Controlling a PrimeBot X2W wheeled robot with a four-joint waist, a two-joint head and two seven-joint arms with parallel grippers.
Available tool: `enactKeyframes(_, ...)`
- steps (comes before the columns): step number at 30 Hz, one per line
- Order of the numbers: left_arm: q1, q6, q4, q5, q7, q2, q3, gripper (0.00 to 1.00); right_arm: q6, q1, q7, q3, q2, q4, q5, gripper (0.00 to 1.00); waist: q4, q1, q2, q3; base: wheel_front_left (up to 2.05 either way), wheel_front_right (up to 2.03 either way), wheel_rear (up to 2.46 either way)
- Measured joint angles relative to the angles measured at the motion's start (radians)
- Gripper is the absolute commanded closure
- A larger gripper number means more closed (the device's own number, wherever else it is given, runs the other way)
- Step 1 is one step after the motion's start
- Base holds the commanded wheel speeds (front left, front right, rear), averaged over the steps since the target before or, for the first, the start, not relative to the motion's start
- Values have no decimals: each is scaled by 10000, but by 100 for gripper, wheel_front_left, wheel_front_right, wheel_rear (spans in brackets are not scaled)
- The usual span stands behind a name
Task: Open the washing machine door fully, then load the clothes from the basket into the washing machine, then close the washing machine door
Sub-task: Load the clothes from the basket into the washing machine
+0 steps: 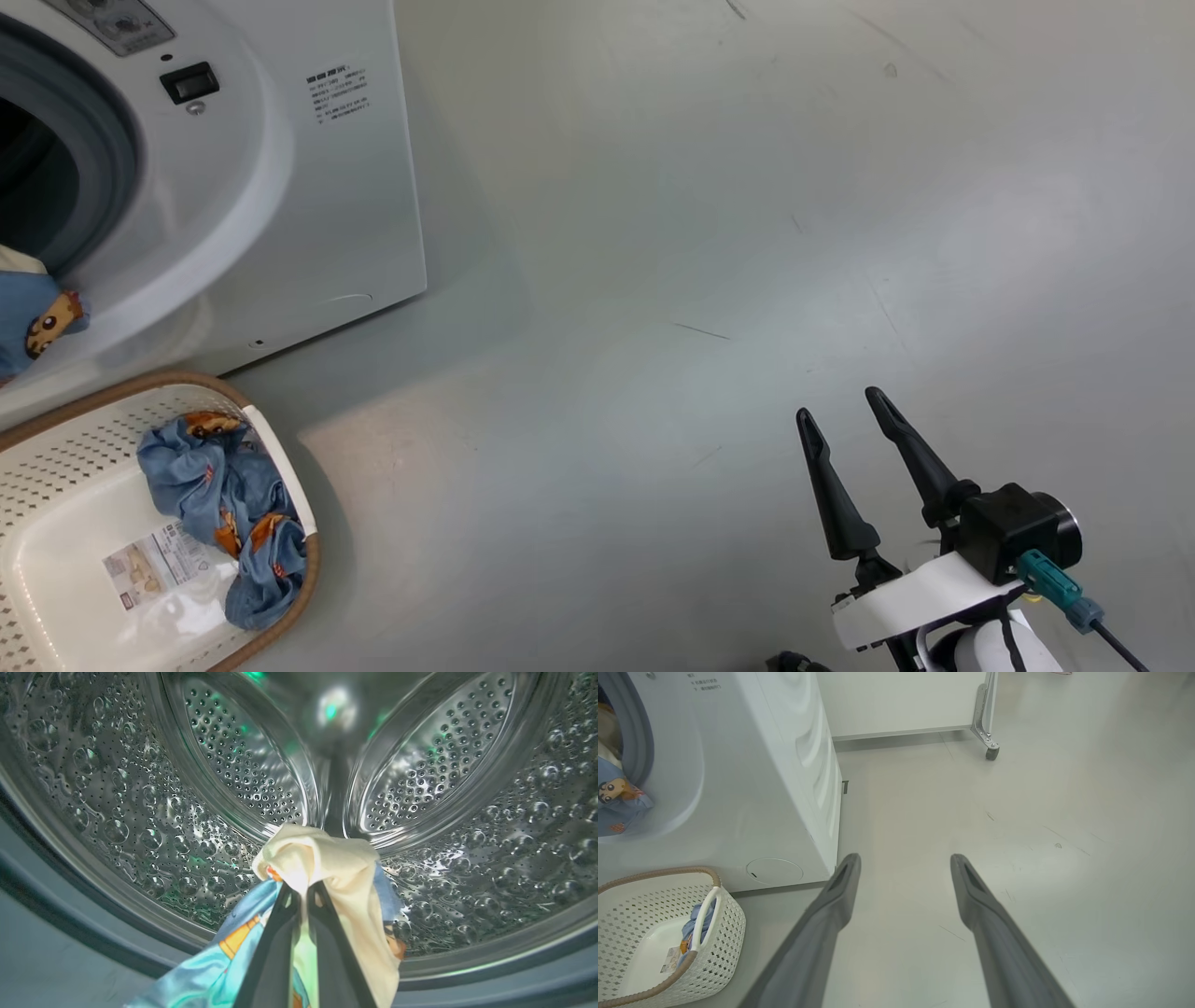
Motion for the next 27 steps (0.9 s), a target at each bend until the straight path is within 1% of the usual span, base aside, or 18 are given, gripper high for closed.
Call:
enactKeyframes(6, -741, -12, 443, 0, -357, 96, 50, 100, 0, -65, -2, -90, 8, -63, 0, 0, 14, 0, 0, 546, 0, 0, 0)
enactKeyframes(9, -991, -67, 604, 69, -537, 263, -15, 100, 0, -69, -2, -111, 13, -88, 0, 0, 21, 1, 0, 761, 0, 0, 0)
enactKeyframes(17, -1592, -403, 1432, 136, -1198, 380, -144, 100, 0, -77, 0, -86, 10, -82, 0, 0, 43, 0, 0, 979, 0, 0, 0)
enactKeyframes(23, -2526, -640, 1526, 176, -1570, 646, -201, 100, 0, -76, -2, -13, -33, -109, 0, 0, 34, 0, 0, 1115, 0, 0, 0)
enactKeyframes(27, -2948, -725, 1778, 174, -1992, 662, -188, 100, 0, -76, -2, 21, -29, -117, 0, 0, 27, 0, 0, 1236, 0, 0, 0)
